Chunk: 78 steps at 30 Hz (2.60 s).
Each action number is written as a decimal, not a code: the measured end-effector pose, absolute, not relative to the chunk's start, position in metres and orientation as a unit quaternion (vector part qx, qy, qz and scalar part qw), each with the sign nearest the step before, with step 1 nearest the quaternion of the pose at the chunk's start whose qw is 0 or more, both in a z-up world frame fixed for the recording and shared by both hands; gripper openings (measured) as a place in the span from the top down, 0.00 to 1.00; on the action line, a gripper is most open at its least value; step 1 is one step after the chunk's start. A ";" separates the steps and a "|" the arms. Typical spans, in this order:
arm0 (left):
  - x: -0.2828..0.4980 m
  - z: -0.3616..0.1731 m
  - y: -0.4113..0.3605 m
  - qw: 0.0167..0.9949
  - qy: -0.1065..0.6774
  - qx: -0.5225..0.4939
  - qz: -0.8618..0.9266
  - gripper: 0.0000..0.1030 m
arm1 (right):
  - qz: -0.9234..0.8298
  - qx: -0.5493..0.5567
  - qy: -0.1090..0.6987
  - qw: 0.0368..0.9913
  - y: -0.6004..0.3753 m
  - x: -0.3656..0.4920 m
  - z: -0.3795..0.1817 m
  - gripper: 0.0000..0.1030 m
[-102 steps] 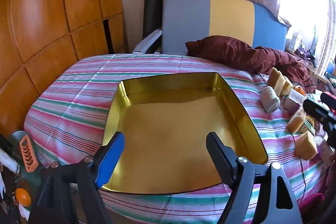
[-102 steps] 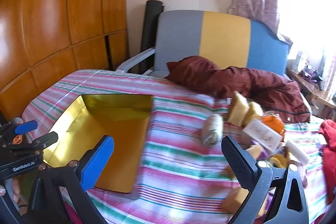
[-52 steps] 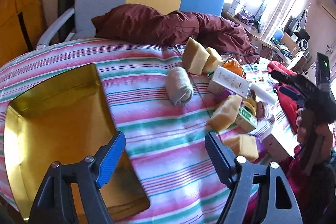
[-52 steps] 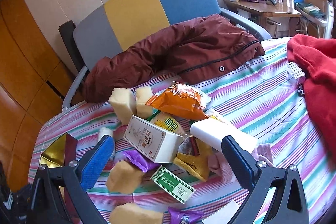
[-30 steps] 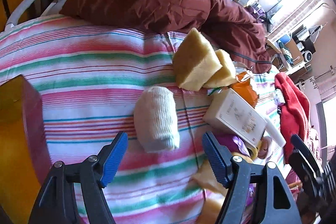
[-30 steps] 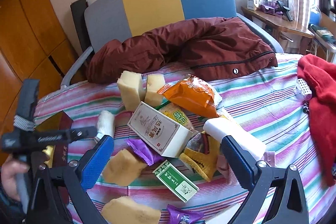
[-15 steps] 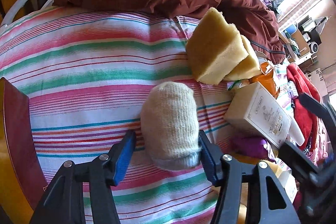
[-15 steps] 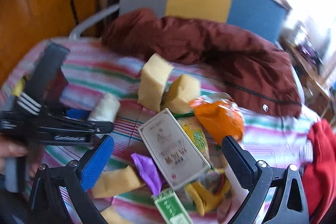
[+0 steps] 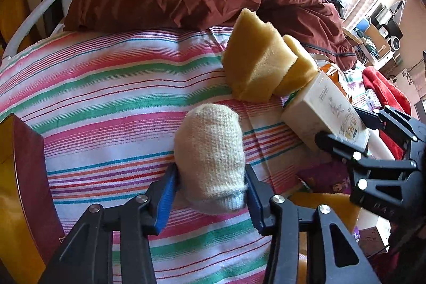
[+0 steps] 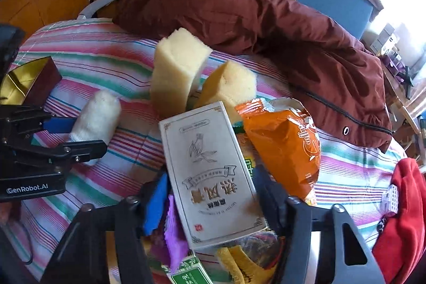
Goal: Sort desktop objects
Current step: 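Grasp the white rolled sock with the left tool while the right tool grasps a white box, then carry the sock with the left tool while the right tool carries the box to the tray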
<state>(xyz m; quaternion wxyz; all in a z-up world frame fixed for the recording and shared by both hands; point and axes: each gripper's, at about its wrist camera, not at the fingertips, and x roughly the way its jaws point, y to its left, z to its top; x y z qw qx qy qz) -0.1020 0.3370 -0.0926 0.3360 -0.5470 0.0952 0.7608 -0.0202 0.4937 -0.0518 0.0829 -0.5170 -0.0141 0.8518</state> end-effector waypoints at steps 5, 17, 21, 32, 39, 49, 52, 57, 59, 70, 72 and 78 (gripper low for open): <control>-0.092 -0.077 0.331 0.346 0.091 -0.528 0.770 0.54 | 0.860 -0.504 -0.008 0.079 0.494 -0.021 -0.043 0.48; -0.069 -0.017 0.298 0.350 0.077 -0.484 0.798 0.54 | 0.908 -0.411 0.053 0.058 0.499 -0.005 0.006 0.50; -0.059 -0.004 0.270 0.342 0.068 -0.474 0.809 0.54 | 0.914 -0.396 0.078 0.039 0.492 -0.001 0.015 0.50; -0.055 0.009 0.170 0.285 0.035 -0.468 0.835 0.54 | 0.917 -0.394 0.065 0.005 0.431 -0.001 0.032 0.50; -0.062 -0.008 0.096 0.227 0.021 -0.480 0.847 0.54 | 0.914 -0.399 0.046 -0.046 0.363 -0.013 0.042 0.50; -0.085 -0.045 0.019 0.167 0.005 -0.506 0.846 0.54 | 0.892 -0.429 0.020 -0.138 0.235 -0.036 0.030 0.50; -0.096 -0.051 0.011 0.163 0.004 -0.507 0.846 0.54 | 0.879 -0.453 0.016 -0.150 0.200 -0.046 0.015 0.50; -0.124 -0.059 0.004 0.154 0.010 -0.509 0.847 0.53 | 0.859 -0.489 0.019 -0.152 0.172 -0.068 -0.006 0.50; -0.137 -0.061 0.002 0.154 0.009 -0.506 0.848 0.53 | 0.853 -0.500 0.024 -0.148 0.166 -0.080 -0.013 0.50; -0.168 -0.052 -0.024 0.095 -0.018 -0.479 0.873 0.42 | 0.844 -0.514 0.112 -0.101 0.153 -0.149 -0.036 0.47; -0.161 -0.049 -0.027 0.094 -0.022 -0.472 0.876 0.42 | 0.845 -0.510 0.131 -0.097 0.154 -0.153 -0.036 0.42; -0.127 -0.042 -0.038 0.102 -0.047 -0.458 0.882 0.43 | 0.839 -0.518 0.121 -0.114 0.149 -0.138 -0.041 0.37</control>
